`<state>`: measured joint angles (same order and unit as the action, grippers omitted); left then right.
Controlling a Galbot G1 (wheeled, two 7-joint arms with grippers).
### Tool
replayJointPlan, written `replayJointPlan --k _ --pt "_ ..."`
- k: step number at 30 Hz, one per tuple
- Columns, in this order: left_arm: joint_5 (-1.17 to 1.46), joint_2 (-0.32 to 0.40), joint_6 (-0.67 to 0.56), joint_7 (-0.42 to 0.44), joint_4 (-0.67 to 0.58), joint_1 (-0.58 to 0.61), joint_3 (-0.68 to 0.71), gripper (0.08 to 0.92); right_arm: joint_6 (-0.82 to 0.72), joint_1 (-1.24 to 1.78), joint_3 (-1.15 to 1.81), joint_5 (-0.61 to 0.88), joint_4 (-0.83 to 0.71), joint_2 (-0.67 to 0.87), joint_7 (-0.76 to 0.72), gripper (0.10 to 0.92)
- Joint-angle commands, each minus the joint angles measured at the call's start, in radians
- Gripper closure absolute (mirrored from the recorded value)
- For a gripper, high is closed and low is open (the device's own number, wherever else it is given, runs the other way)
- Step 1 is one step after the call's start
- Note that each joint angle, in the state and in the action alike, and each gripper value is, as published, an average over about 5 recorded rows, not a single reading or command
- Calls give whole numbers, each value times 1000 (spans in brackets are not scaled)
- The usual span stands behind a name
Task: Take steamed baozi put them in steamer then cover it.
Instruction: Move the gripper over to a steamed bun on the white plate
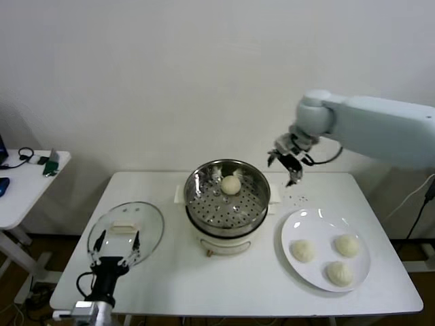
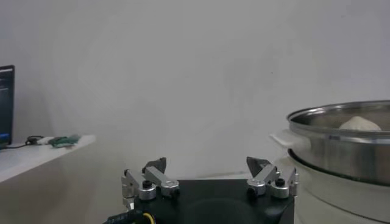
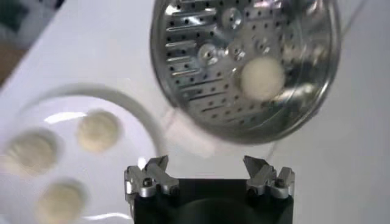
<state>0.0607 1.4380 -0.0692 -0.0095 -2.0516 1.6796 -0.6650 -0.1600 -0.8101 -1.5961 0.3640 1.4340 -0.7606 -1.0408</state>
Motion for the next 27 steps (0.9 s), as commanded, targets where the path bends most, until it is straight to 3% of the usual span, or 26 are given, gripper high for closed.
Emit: replayJointPlan --k 1,15,27 --pt "0 4 5 -2 -7 3 -5 177 -149 107 -44 101 100 238 32 203" --pt "-5 14 15 -9 -14 7 -9 177 -158 486 169 -57 -6 196 62 203" --pt "-19 13 18 -13 -13 12 -10 177 -175 622 291 -79 -100 99 92 203"
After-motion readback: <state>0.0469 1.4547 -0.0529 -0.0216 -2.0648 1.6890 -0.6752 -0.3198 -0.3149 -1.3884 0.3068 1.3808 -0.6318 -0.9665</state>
